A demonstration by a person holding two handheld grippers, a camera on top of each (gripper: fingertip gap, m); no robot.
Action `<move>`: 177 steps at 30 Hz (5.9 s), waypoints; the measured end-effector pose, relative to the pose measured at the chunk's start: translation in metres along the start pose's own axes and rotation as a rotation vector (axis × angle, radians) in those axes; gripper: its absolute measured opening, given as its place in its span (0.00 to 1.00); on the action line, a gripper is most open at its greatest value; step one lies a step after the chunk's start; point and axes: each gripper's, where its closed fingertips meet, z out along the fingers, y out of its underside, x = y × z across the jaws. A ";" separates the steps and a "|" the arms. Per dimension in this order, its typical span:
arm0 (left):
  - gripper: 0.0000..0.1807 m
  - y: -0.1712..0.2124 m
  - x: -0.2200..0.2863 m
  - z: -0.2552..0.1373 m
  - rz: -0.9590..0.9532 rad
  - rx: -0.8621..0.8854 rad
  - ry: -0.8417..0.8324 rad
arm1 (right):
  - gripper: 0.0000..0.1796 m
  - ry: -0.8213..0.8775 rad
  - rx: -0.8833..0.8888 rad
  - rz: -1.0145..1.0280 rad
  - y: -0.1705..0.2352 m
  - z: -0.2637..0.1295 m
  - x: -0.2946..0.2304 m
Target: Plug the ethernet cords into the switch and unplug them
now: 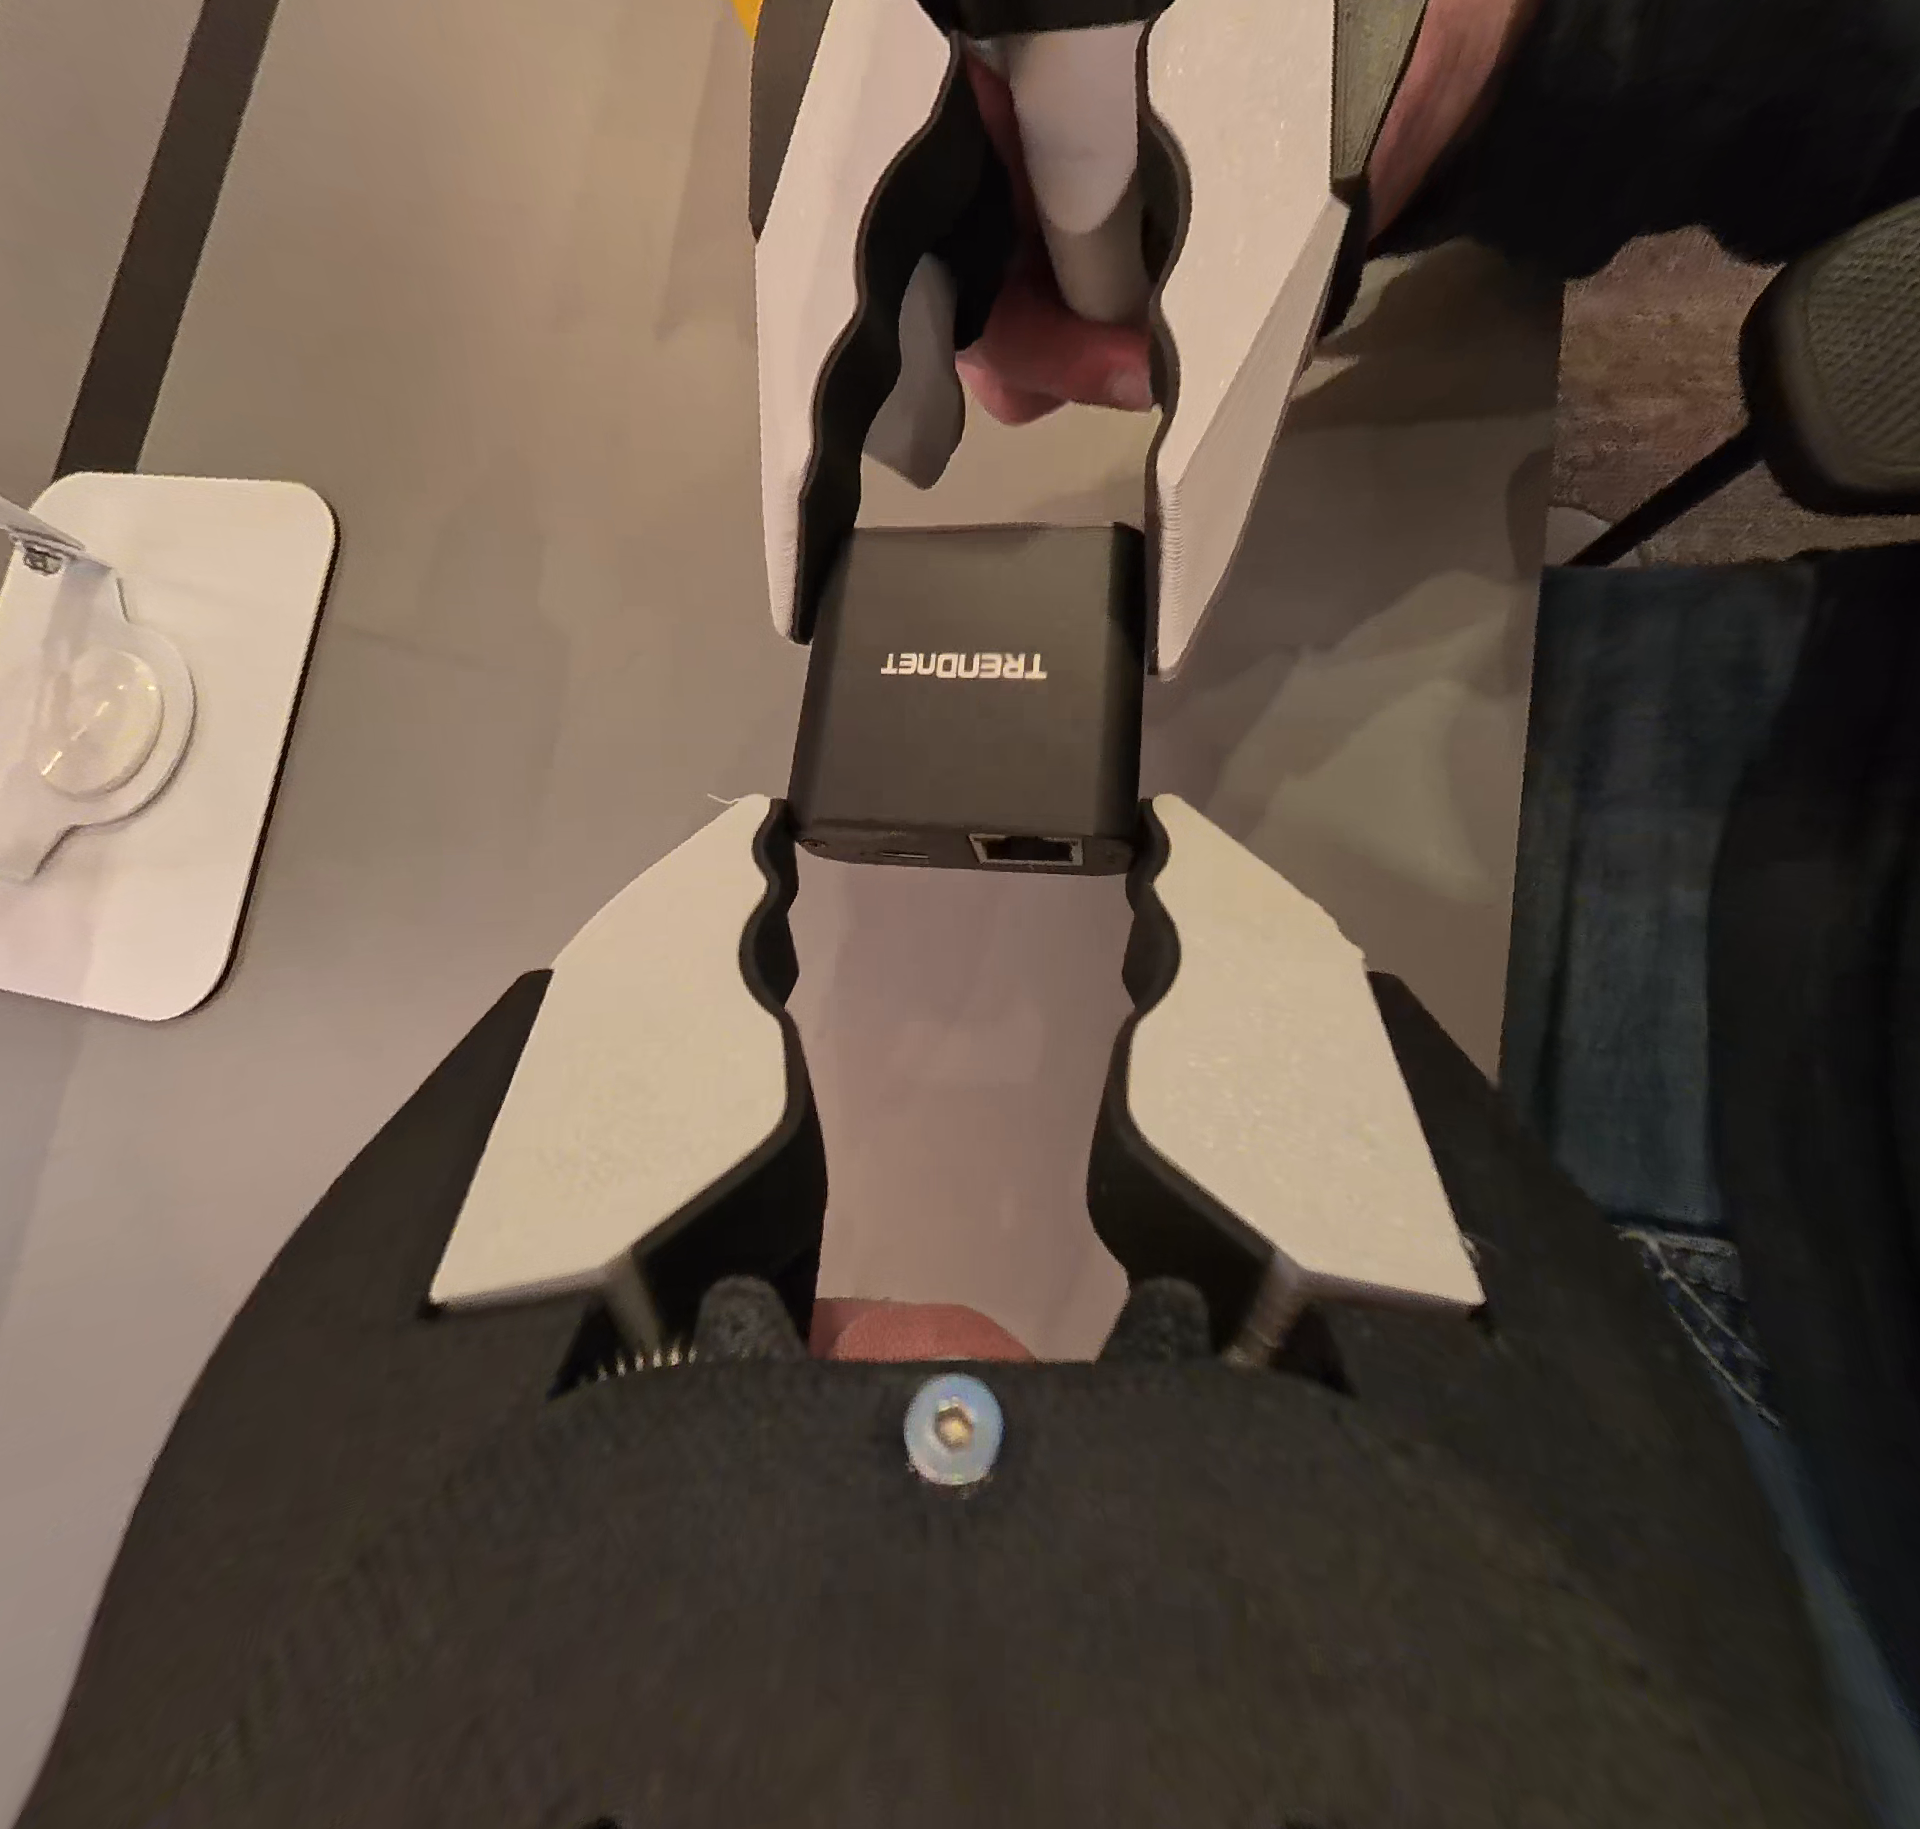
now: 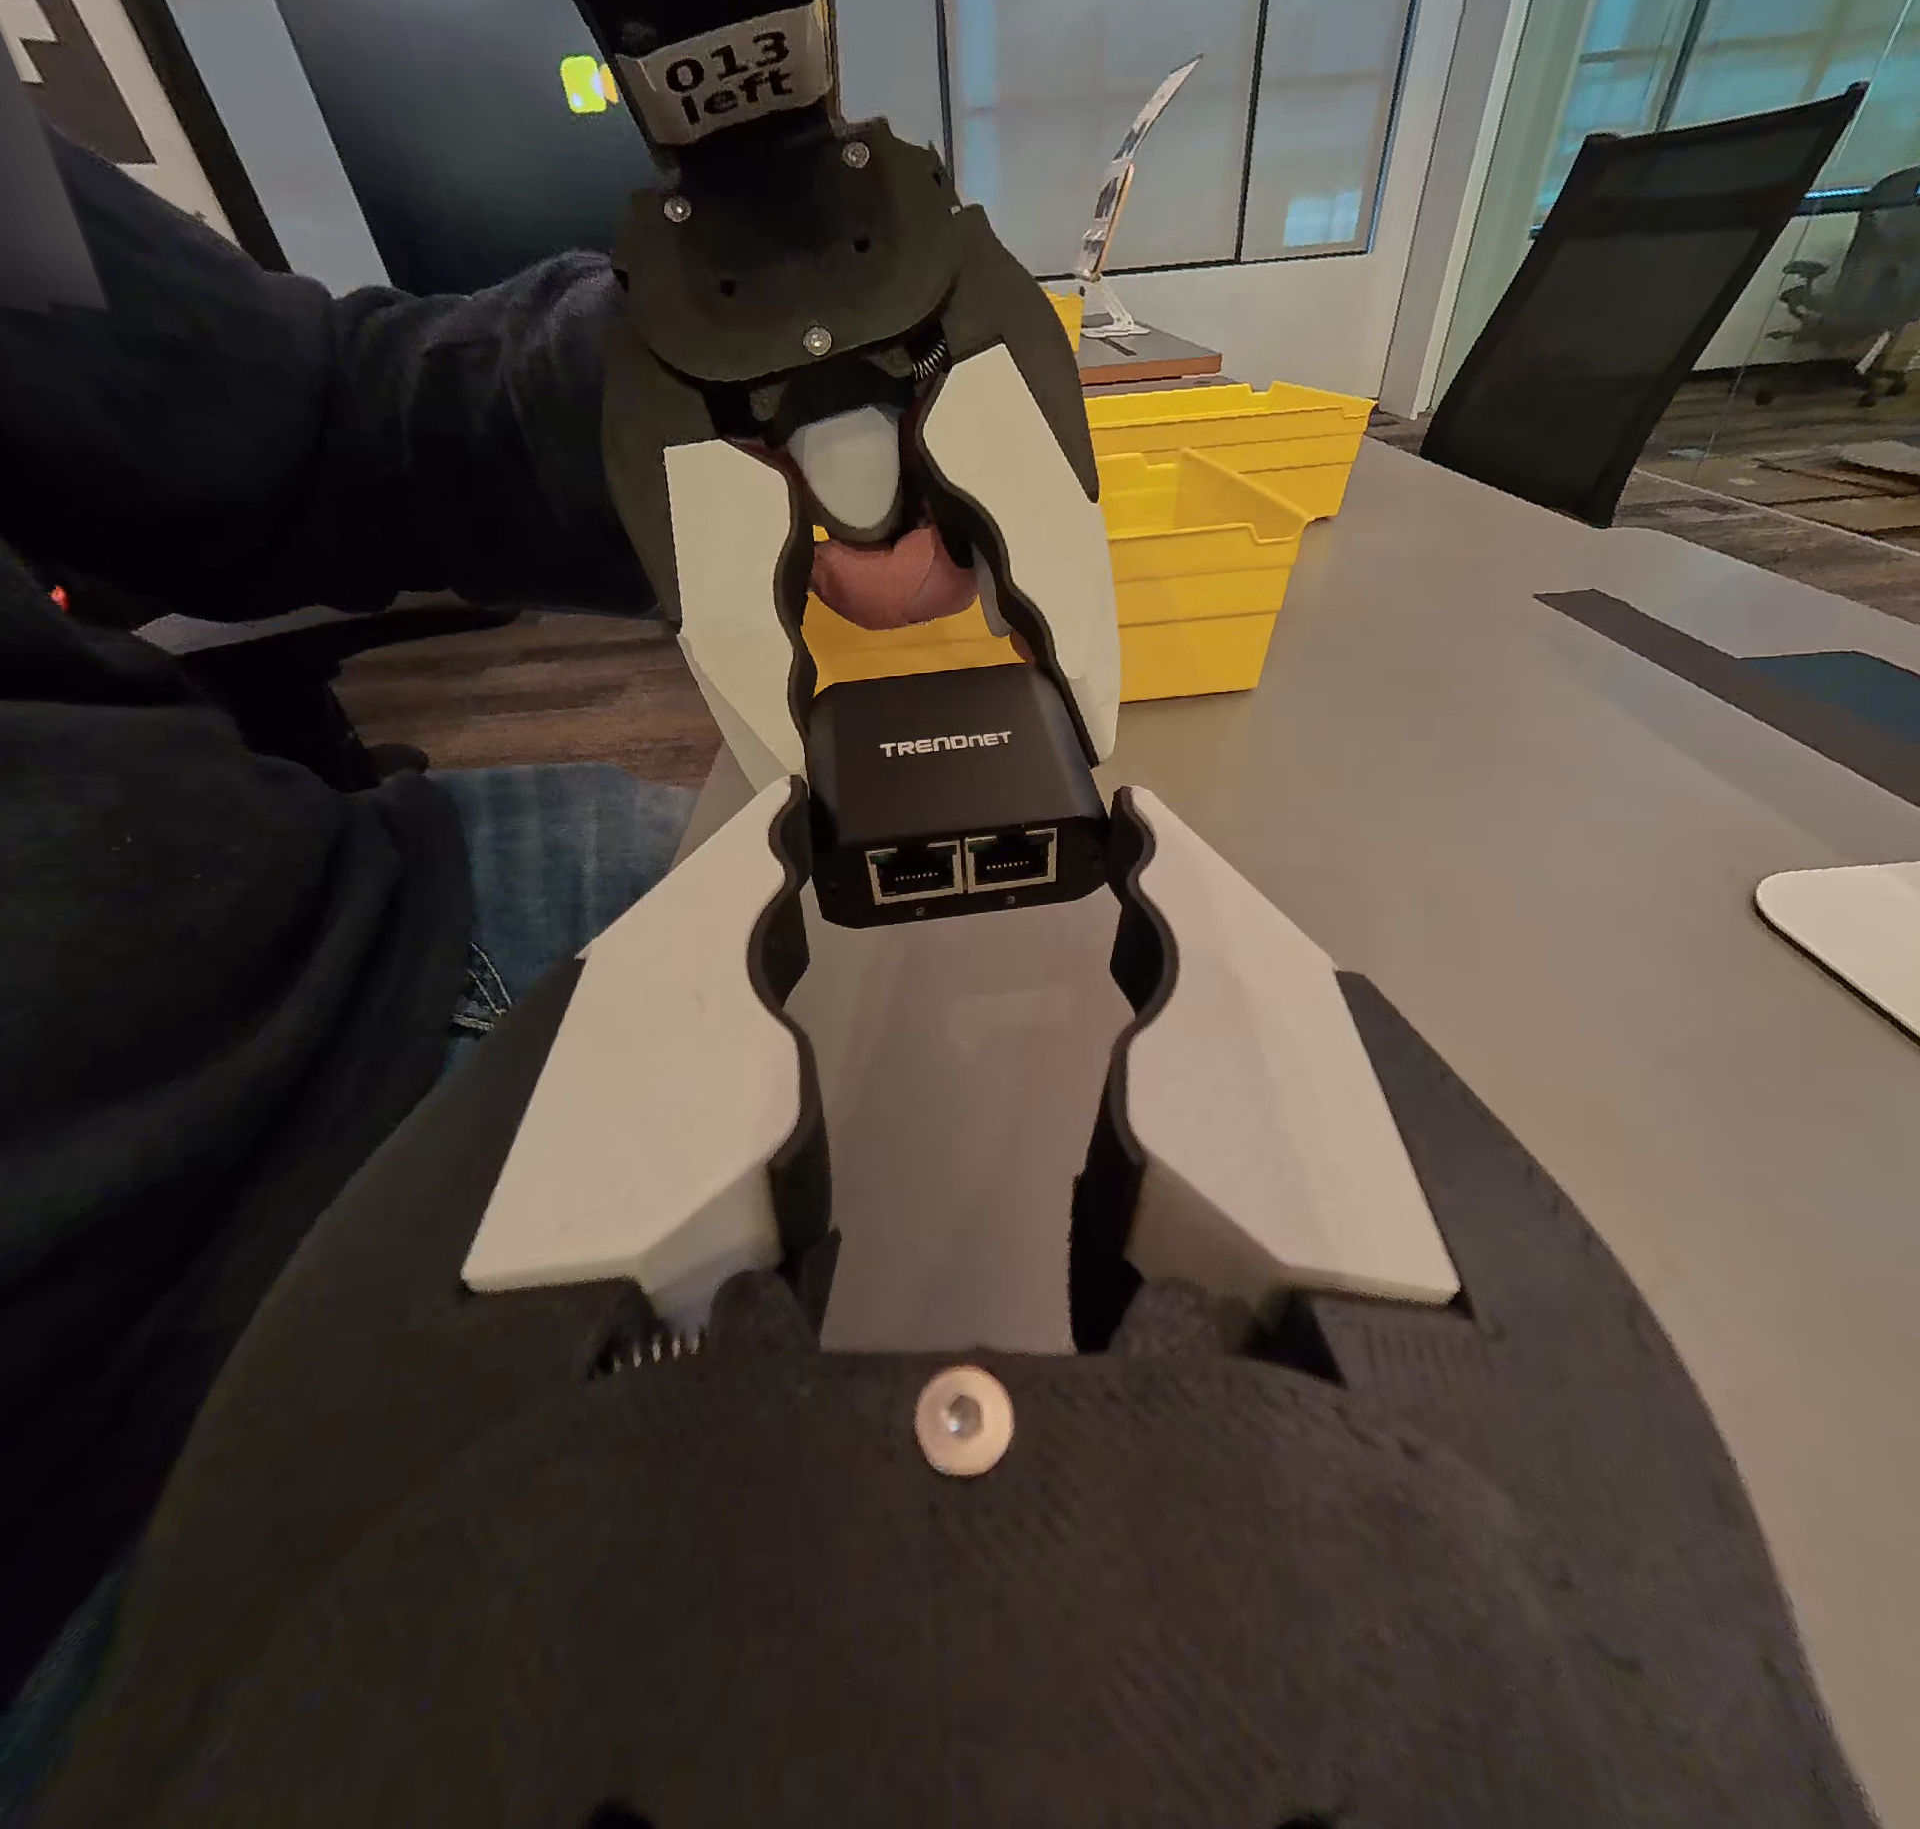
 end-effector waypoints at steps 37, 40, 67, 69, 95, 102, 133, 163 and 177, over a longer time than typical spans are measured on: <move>0.13 -0.059 0.013 -0.025 0.770 0.206 -0.625 | 0.36 -0.234 0.147 0.207 -0.030 -0.014 -0.022; 0.13 -0.066 0.014 -0.028 0.801 0.241 -0.663 | 0.37 -0.277 0.138 0.230 -0.032 -0.007 -0.028; 0.28 0.011 -0.032 -0.131 0.513 -0.026 -0.813 | 0.33 -0.207 0.131 0.198 -0.020 -0.023 -0.017; 0.27 0.046 -0.052 -0.184 0.430 -0.155 -0.925 | 0.33 -0.175 0.119 0.197 -0.012 -0.026 -0.011; 0.25 0.360 -0.109 -0.216 -0.493 -0.594 -0.354 | 0.33 -0.118 0.068 0.257 0.036 -0.019 0.007; 0.07 0.350 -0.106 -0.226 -0.451 -0.546 -0.390 | 0.33 -0.119 0.072 0.258 0.037 -0.020 0.008; 0.06 0.357 -0.100 -0.236 -0.453 -0.541 -0.425 | 0.33 -0.120 0.078 0.265 0.038 -0.021 0.008; 0.03 0.343 -0.099 -0.253 -0.390 -0.501 -0.542 | 0.33 -0.122 0.078 0.260 0.038 -0.021 0.007; 0.03 0.240 -0.102 -0.340 -0.300 -0.285 -0.861 | 0.33 -0.122 0.078 0.256 0.038 -0.020 0.007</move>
